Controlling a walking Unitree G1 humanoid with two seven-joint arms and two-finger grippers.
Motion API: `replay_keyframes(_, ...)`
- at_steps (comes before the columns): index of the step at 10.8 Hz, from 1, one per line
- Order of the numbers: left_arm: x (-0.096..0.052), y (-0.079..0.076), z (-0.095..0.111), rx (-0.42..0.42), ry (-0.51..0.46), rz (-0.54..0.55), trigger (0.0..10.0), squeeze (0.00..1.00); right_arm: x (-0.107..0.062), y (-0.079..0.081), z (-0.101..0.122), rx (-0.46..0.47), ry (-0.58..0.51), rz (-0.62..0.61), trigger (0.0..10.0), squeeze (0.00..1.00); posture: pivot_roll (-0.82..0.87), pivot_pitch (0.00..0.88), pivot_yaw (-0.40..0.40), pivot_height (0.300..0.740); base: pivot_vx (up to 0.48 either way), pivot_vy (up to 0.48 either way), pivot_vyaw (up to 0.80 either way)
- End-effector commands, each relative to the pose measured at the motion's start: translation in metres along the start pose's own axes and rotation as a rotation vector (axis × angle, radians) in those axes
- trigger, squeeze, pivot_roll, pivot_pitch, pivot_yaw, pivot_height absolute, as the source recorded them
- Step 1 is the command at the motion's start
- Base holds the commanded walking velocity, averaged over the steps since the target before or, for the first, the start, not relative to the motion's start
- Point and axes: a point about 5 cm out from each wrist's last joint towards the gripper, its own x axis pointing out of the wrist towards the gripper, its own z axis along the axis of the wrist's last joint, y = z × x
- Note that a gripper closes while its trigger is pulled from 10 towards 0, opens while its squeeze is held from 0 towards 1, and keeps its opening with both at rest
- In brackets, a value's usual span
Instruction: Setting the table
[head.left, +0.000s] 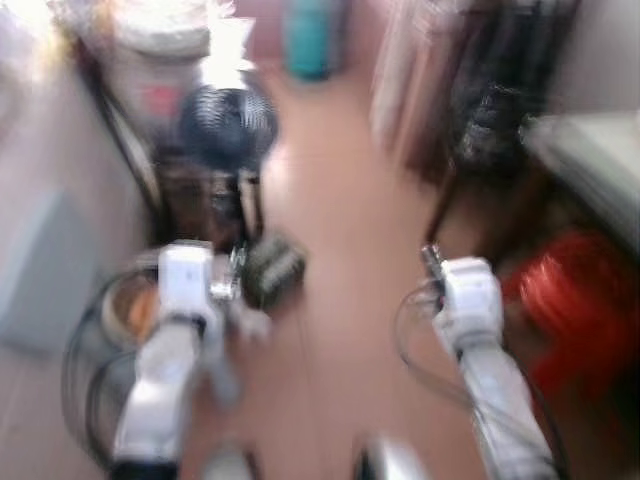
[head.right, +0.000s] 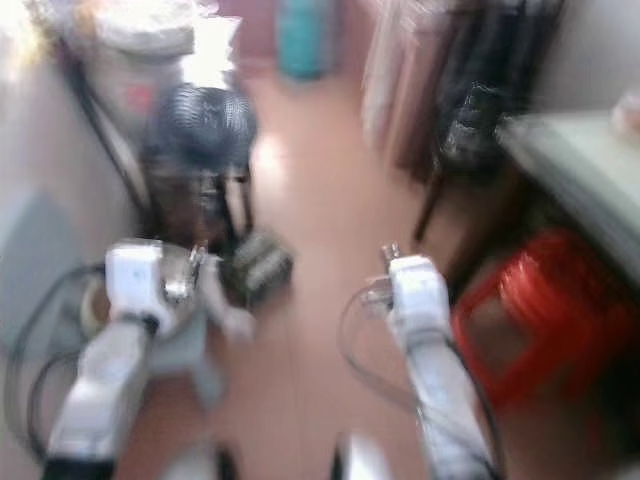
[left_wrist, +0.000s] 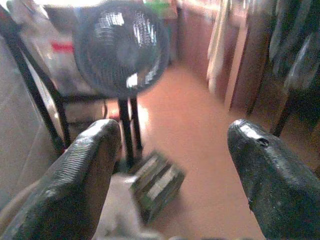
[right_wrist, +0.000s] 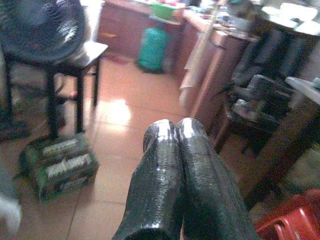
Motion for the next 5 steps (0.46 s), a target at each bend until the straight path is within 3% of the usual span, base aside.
replay_keyframes(1, -0.0064, 0.0082, -0.0082, -0.007, 0.036, 0.026, 10.0, 0.0, 0.0091, 0.0079, 0.0132, 0.004, -0.049, 0.026, 10.0, 0.0, -0.06, 0.078, 0.02, 0.74, 0.0, 0.0, -0.8)
replay_keyframes(5, -0.0087, 0.0087, -0.0052, -0.031, 0.027, 0.008, 10.0, 0.0, 0.0064, 0.0149, 0.012, 0.011, -0.032, 0.043, 10.0, 0.0, -0.05, 0.085, 0.014, 0.74, 0.0, 0.0, -0.8)
